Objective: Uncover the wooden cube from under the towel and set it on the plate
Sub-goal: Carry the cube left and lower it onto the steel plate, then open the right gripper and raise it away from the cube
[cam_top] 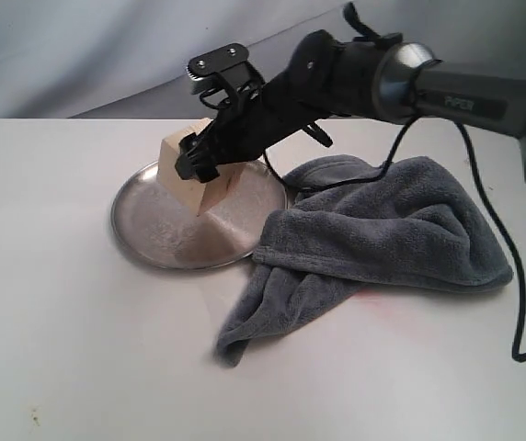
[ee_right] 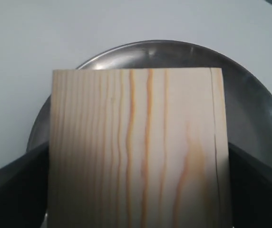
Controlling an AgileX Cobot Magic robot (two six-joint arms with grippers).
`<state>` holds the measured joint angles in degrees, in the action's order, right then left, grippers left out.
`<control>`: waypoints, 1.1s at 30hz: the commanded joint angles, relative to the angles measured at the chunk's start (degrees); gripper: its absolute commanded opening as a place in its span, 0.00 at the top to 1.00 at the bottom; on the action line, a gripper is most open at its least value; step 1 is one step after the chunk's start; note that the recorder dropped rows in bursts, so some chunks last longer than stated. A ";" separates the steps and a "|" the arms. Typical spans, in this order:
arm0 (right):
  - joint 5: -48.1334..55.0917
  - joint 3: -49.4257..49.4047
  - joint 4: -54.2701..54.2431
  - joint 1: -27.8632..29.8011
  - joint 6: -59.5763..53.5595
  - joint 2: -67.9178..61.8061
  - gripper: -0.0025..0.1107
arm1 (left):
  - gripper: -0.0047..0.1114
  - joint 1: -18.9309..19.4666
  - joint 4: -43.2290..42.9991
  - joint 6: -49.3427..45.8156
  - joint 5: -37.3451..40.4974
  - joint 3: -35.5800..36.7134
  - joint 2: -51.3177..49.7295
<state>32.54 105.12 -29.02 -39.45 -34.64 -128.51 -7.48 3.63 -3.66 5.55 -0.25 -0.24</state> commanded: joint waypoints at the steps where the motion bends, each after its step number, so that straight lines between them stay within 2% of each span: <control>1: 4.86 6.86 12.88 -1.27 14.57 -1.92 0.61 | 0.96 0.12 0.14 0.13 -0.62 0.25 0.24; 6: 11.68 12.33 15.30 -1.15 19.81 -5.97 0.61 | 0.96 0.12 0.14 0.13 -0.62 0.25 0.24; 16: 11.72 13.03 16.57 -1.15 21.59 -8.55 0.61 | 0.96 0.12 0.14 0.13 -0.62 0.25 0.24; 19: 11.76 13.43 16.34 -1.15 21.59 -8.55 0.54 | 0.96 0.12 0.14 0.13 -0.62 0.25 0.24; 23: 12.23 13.43 16.34 -1.15 21.59 -8.55 0.33 | 0.96 0.12 0.14 0.13 -0.62 0.25 0.24; 25: 12.23 13.43 16.34 -1.15 21.59 -8.55 0.27 | 0.96 0.12 0.14 0.13 -0.62 0.25 0.24; 33: 11.75 13.58 15.03 -1.15 21.31 -8.05 0.26 | 0.96 0.12 0.14 0.13 -0.62 0.25 0.24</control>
<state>45.00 118.27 -13.31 -40.89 -13.42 -137.74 -7.48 3.63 -3.66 5.55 -0.25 -0.24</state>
